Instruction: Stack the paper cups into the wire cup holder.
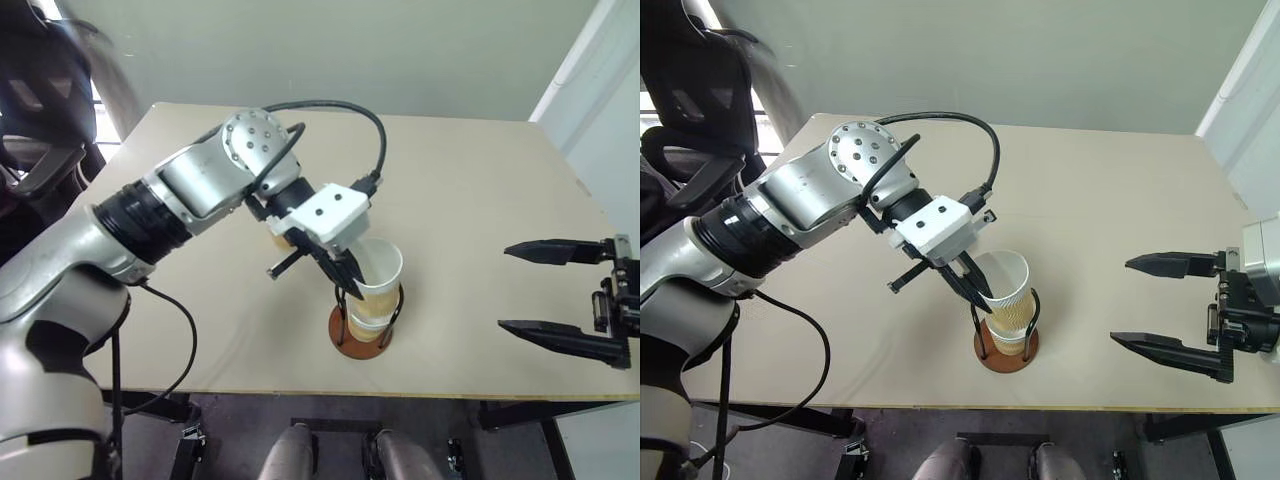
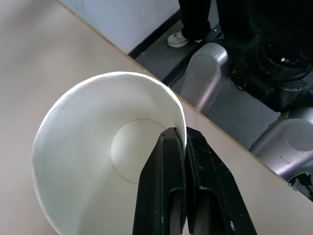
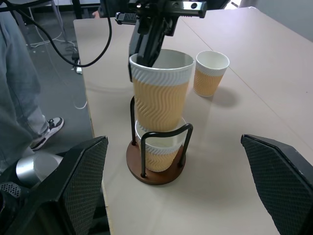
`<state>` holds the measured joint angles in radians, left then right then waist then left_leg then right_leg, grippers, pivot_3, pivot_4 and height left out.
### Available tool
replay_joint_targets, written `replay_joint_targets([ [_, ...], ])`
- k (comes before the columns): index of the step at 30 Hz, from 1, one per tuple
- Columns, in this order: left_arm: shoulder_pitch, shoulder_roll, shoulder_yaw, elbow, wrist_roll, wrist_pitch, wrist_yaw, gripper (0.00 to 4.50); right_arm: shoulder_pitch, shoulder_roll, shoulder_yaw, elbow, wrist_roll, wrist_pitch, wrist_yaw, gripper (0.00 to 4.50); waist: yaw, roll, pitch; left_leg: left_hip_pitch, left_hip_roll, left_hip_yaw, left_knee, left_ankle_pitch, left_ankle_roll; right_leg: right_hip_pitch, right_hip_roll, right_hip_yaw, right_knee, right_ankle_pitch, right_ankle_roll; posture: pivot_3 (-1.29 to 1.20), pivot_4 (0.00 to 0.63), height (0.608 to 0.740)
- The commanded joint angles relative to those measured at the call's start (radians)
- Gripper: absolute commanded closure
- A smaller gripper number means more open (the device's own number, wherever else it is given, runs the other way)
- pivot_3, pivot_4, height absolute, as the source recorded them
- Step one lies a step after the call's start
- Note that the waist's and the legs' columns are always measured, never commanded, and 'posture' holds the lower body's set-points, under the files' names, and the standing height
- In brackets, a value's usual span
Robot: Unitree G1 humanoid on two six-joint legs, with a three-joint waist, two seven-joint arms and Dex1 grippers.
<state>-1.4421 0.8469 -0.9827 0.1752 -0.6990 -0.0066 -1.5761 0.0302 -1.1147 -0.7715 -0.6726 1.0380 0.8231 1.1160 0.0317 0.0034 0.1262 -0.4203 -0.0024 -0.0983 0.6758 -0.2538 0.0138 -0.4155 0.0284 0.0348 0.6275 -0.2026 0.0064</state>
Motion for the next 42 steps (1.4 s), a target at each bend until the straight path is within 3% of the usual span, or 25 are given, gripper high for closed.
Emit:
replay_joint_targets([
  [1,-0.025,-0.006,0.012,0.018,0.027,-0.033,-0.038,4.28,-0.002,-0.006,-0.031,-0.007,0.010,-0.012,-0.009,0.00,0.000,0.000,0.000,0.000,0.000,0.000,0.000,0.000,0.000,0.000,0.000,0.000,0.000,0.000,0.000,0.00,0.150,0.740],
  [3,-0.022,-0.007,0.015,0.016,0.026,-0.029,-0.038,3.85,-0.004,-0.006,-0.026,-0.006,0.008,-0.015,-0.009,0.00,0.000,0.000,0.000,0.000,0.000,0.000,0.001,0.000,0.000,0.000,0.000,0.000,0.000,0.000,0.000,0.00,0.150,0.740],
  [11,0.004,-0.023,0.057,0.014,0.025,-0.007,-0.038,1.08,-0.010,-0.009,-0.003,0.004,-0.009,-0.032,-0.010,0.00,0.000,0.000,0.000,-0.001,0.000,0.000,0.001,0.000,0.001,0.000,0.000,0.000,0.000,0.000,0.001,0.00,0.150,0.740],
  [14,0.015,-0.068,0.134,0.072,0.061,0.009,-0.038,0.04,-0.018,-0.014,0.014,0.016,-0.020,-0.042,-0.008,0.00,0.001,0.000,0.000,-0.001,0.000,0.000,0.001,0.000,0.001,0.000,0.000,0.000,0.000,0.000,0.001,0.00,0.150,0.740],
  [17,0.014,-0.103,0.236,0.213,0.158,0.027,-0.029,0.04,-0.034,-0.021,0.040,0.032,-0.034,-0.058,-0.002,0.00,0.001,0.001,0.000,-0.001,0.000,0.000,0.004,-0.001,0.002,0.000,0.000,0.000,0.000,0.000,0.002,0.00,0.150,0.740],
  [25,0.078,-0.030,0.361,0.632,0.531,-0.106,0.061,0.04,-0.063,-0.044,0.073,0.084,-0.072,-0.095,0.043,0.00,-0.011,0.006,-0.001,0.000,0.000,0.001,0.004,-0.001,0.002,-0.001,0.000,0.001,0.001,0.001,0.002,0.00,0.150,0.740],
  [36,0.140,-0.178,0.495,0.904,0.728,-0.214,0.203,0.04,-0.120,-0.057,0.143,0.125,-0.106,-0.125,0.064,0.00,0.020,0.006,0.000,-0.004,-0.003,0.002,0.007,-0.002,0.007,-0.002,-0.003,0.002,-0.001,0.003,0.006,0.00,0.150,0.740],
  [42,0.161,-0.236,0.512,0.950,0.802,-0.274,0.187,0.20,-0.114,-0.055,0.127,0.115,-0.103,-0.114,0.064,0.00,0.020,0.006,-0.001,-0.004,-0.003,0.003,0.007,-0.001,0.006,-0.002,-0.003,0.002,-0.001,0.002,0.006,0.00,0.150,0.740],
])
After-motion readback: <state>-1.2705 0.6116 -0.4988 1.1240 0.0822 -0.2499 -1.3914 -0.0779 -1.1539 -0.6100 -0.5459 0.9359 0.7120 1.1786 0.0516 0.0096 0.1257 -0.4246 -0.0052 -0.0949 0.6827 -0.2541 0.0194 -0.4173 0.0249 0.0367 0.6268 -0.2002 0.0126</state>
